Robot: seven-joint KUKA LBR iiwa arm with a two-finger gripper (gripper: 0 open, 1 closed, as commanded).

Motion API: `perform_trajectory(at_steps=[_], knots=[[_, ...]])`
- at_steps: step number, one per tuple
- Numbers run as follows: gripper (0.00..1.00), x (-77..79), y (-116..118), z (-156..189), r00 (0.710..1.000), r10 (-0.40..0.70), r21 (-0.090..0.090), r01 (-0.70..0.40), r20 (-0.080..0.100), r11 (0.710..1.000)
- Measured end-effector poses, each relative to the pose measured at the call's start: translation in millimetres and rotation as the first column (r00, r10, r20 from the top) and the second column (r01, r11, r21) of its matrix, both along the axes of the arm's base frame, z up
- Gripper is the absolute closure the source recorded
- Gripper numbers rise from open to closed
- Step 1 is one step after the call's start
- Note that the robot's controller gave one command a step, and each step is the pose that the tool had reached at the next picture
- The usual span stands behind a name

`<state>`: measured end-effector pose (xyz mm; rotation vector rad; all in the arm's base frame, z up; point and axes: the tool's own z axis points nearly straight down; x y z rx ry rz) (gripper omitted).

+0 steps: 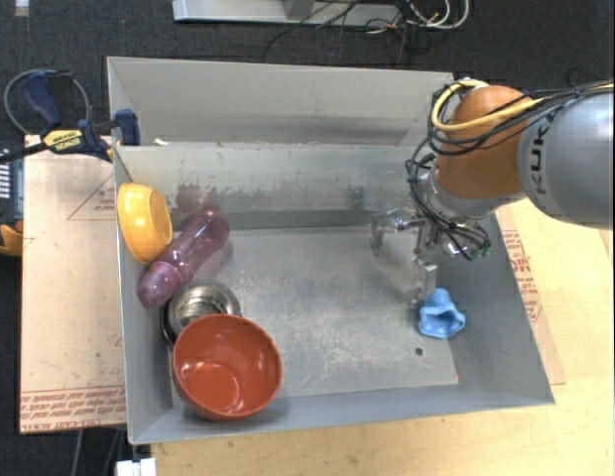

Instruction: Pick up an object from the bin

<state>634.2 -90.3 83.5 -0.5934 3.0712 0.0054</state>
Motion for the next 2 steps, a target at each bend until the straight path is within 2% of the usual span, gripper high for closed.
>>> perform_trajectory(at_steps=[1,2], knots=[[0.00,3.0,-41,-10,0.963,0.269,-0.011,-0.269,0.005,0.963],[0.00,12.4,41,-4,0.972,0.235,-0.002,-0.235,0.006,0.972]])
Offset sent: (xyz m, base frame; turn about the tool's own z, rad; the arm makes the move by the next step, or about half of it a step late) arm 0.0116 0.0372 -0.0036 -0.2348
